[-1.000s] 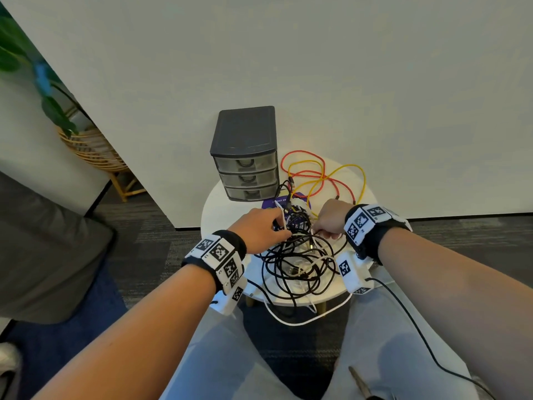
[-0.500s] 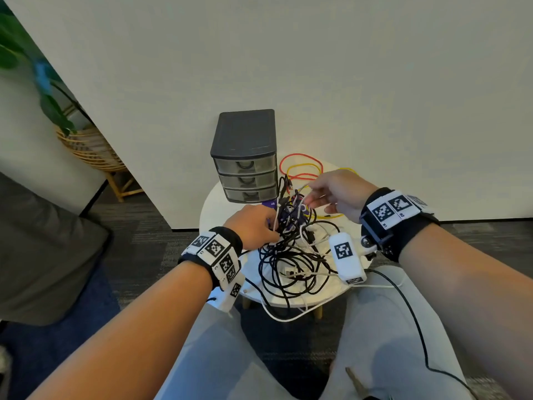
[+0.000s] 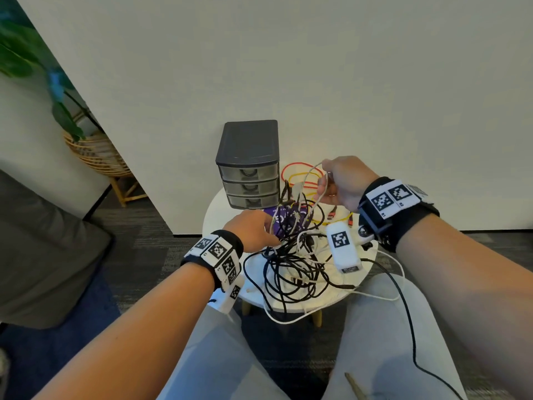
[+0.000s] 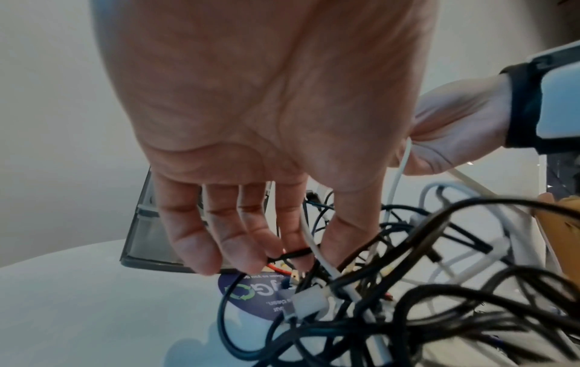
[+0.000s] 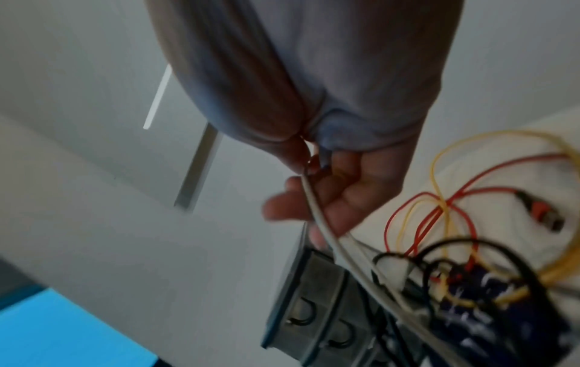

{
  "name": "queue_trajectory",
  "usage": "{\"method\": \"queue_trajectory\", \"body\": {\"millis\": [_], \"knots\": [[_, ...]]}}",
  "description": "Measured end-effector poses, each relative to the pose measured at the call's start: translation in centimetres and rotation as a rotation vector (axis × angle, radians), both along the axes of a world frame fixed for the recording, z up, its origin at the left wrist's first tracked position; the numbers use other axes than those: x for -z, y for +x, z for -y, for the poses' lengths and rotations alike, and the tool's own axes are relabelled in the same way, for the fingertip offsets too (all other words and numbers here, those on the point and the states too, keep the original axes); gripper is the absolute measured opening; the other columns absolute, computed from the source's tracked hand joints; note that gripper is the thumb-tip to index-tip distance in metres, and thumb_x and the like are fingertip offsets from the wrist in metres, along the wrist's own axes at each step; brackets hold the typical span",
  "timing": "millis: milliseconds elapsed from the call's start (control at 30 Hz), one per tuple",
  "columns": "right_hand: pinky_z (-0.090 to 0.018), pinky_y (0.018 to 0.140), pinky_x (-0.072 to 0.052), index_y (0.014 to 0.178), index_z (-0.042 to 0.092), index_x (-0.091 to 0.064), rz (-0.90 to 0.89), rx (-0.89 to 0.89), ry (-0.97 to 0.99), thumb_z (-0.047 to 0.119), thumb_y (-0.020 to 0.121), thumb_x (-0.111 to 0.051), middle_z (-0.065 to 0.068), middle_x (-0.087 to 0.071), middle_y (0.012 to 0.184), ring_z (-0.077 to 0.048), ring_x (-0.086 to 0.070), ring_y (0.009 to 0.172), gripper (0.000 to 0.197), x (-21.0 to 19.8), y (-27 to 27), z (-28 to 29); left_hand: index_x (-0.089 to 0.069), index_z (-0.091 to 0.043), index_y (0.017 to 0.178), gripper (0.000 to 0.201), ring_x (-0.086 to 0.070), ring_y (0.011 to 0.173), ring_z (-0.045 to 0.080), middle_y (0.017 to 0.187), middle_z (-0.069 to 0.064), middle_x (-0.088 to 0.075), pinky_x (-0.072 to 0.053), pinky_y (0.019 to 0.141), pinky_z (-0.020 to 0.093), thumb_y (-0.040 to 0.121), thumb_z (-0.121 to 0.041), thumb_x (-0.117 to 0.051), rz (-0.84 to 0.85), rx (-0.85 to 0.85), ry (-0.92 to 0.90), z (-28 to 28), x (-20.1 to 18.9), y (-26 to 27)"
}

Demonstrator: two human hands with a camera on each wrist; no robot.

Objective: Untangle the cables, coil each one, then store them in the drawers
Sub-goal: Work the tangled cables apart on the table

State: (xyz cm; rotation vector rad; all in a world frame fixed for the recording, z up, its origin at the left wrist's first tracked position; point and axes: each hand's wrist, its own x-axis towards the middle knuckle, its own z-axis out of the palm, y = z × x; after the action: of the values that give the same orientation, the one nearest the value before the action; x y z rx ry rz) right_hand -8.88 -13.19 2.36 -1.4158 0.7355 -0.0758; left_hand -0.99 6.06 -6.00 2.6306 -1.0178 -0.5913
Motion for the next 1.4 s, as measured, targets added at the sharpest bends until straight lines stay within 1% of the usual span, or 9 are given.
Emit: {"method": "queue_trajectory", "body": {"millis": [167,367,533,733,867,1000,1100,1200,1400], "knots": [[-0.026,0.042,-0.053,0.097,0.013,-0.050,0.026,0.090,0.172,0.018,0.108,-0.042,-0.003,-0.049,0.062,-0.013,-0.055,0.042,0.015,-0.3,0.3,0.2,-0.065,-0.018,0.096,0.024,-0.059,0.087,0.020,0.097,0.001,-0.064,-0.049,0.075,0.033,0.089,-0.040,-0.071,0.030,0.007,0.043,-0.2,-0.5,0.5],[-0.048,0.073,-0.062,0.103,0.006,-0.048,0.112,-0.020,0.300,0.019,0.109,-0.041,-0.014,-0.062,0.074,-0.033,-0.074,0.076,0.016,-0.2,-0.2,-0.9,-0.058,-0.023,0.110,0.027,-0.058,0.078,0.010,0.089,-0.007,-0.061,-0.043,0.065,0.024,0.089,-0.034,-0.073,0.112,-0.007,-0.361,0.5,-3.7,0.0],[-0.046,0.049,-0.060,0.094,0.002,-0.051,0.230,0.117,0.609,0.013,0.109,-0.041,-0.020,-0.062,0.081,-0.034,-0.075,0.065,0.021,-0.5,0.0,-1.5,-0.072,-0.016,0.104,0.022,-0.061,0.086,0.005,0.095,-0.008,-0.067,-0.050,0.080,0.028,0.100,-0.035,-0.062,-0.107,0.131,-0.305,3.2,-3.1,-2.3],[-0.047,0.055,-0.062,0.089,0.001,-0.053,0.421,0.303,0.780,0.022,0.108,-0.045,-0.017,-0.064,0.073,-0.034,-0.075,0.069,0.029,-0.1,-0.2,0.3,-0.074,-0.014,0.100,0.033,-0.054,0.085,0.011,0.089,-0.006,-0.055,-0.042,0.079,0.030,0.108,-0.025,-0.043,0.019,0.167,-0.321,2.4,-1.4,-1.5],[-0.035,0.078,-0.056,0.106,0.008,-0.064,0.324,-0.026,0.362,0.047,0.096,-0.061,-0.008,-0.066,0.101,-0.024,-0.066,0.099,0.040,1.5,-1.8,-0.2,-0.072,-0.014,0.094,0.037,-0.057,0.085,0.017,0.088,0.000,-0.060,-0.047,0.082,0.036,0.109,-0.029,-0.041,0.052,0.136,-0.334,2.4,-1.3,-0.7],[-0.030,0.087,-0.051,0.103,0.029,-0.078,0.185,-0.318,-0.519,0.047,0.093,-0.066,0.016,-0.072,0.105,-0.004,-0.064,0.093,0.024,4.3,-2.5,-2.0,-0.070,-0.015,0.097,0.032,-0.061,0.078,0.013,0.086,-0.002,-0.065,-0.047,0.073,0.030,0.108,-0.027,-0.043,0.056,0.129,-0.376,2.6,-1.5,-0.6],[-0.033,0.090,-0.049,0.096,0.030,-0.078,0.203,-0.319,-0.763,0.039,0.100,-0.056,0.013,-0.072,0.093,-0.006,-0.062,0.087,0.025,4.7,-2.3,-2.2,-0.070,-0.014,0.094,0.034,-0.059,0.071,0.010,0.076,-0.006,-0.061,-0.045,0.067,0.030,0.108,-0.030,-0.044,0.054,0.137,-0.414,2.7,-1.5,-0.9],[-0.034,0.078,-0.050,0.080,0.022,-0.076,0.215,-0.278,-0.787,0.028,0.102,-0.052,0.001,-0.073,0.080,-0.018,-0.068,0.083,0.033,4.0,-1.8,-2.2,-0.067,-0.020,0.088,0.022,-0.054,0.071,0.008,0.078,-0.006,-0.059,-0.041,0.065,0.026,0.104,-0.030,-0.055,0.036,0.162,-0.420,2.5,-1.4,-1.3],[-0.023,0.054,-0.051,0.078,0.004,-0.065,0.453,0.084,-0.190,0.015,0.107,-0.043,-0.012,-0.067,0.071,-0.018,-0.061,0.059,0.038,-1.4,-1.5,-2.4,-0.073,-0.021,0.102,0.010,-0.052,0.079,-0.002,0.092,-0.015,-0.057,-0.037,0.071,0.013,0.092,-0.024,-0.074,-0.051,0.113,-0.408,1.5,0.2,-1.1]]}}
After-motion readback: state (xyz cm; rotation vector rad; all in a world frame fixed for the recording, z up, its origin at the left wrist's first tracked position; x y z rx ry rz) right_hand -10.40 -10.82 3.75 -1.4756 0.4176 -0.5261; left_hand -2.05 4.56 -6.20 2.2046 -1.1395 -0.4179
